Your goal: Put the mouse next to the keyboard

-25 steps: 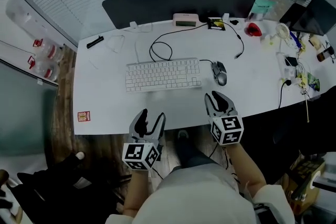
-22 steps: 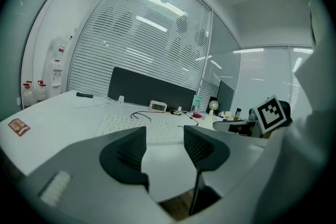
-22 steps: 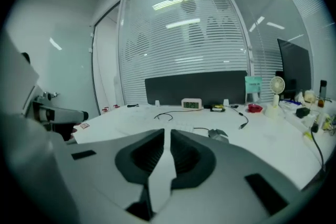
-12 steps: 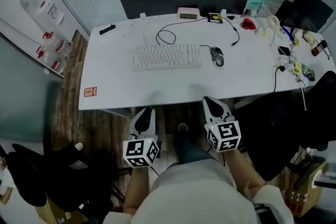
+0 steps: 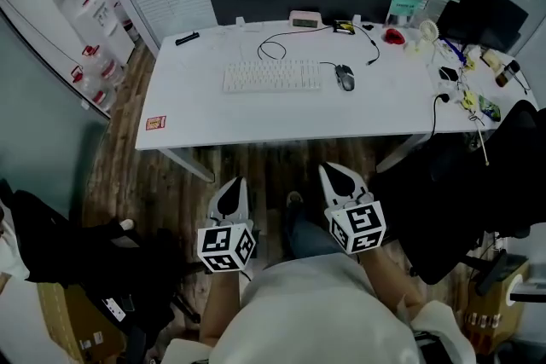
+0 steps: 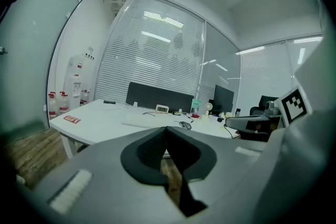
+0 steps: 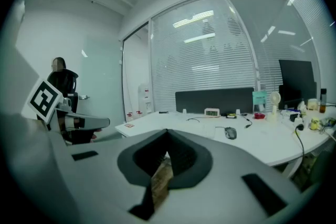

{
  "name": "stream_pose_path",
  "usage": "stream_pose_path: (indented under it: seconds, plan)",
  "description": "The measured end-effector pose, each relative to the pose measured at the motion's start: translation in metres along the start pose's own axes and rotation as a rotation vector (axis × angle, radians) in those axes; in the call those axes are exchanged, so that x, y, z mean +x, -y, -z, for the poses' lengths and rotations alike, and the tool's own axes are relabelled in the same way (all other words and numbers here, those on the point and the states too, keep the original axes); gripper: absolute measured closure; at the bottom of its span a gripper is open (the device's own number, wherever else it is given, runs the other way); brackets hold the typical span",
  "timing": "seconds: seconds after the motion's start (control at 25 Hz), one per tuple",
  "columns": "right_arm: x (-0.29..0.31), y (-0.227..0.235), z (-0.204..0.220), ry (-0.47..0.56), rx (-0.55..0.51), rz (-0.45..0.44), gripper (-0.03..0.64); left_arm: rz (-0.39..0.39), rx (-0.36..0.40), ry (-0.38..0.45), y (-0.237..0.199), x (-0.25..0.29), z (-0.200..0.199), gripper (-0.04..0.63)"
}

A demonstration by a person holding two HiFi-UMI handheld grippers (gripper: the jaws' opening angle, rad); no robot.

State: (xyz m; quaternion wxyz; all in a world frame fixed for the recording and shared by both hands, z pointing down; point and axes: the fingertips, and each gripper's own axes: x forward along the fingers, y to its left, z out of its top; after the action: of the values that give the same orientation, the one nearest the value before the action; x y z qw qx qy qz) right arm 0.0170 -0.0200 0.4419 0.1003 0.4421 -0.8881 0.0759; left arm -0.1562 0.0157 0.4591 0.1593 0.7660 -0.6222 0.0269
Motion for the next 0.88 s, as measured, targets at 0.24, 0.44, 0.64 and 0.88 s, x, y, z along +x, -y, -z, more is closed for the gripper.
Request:
stream_pose_path:
  seconds: [0.24, 0.44, 0.64, 0.88]
  plan:
    - [-0.039, -0.02, -0.003, 0.022, -0.014, -0.016, 0.615, -0.004, 0.026, 0.01, 0.022, -0.038, 0.004, 0.584]
    - [-0.058, -0.027, -0.002, 0.026, -0.021, -0.025, 0.615, -0.003, 0.024, 0.014, 0.031, -0.055, 0.005, 0.584]
    - [-0.062, -0.028, -0.003, 0.04, -0.016, -0.026, 0.617, -0.002, 0.032, 0.025, 0.033, -0.061, 0.004, 0.584]
    - [-0.064, -0.027, -0.006, 0.049, -0.024, -0.014, 0.617, 0.007, 0.041, 0.025, 0.039, -0.063, 0.004, 0.584]
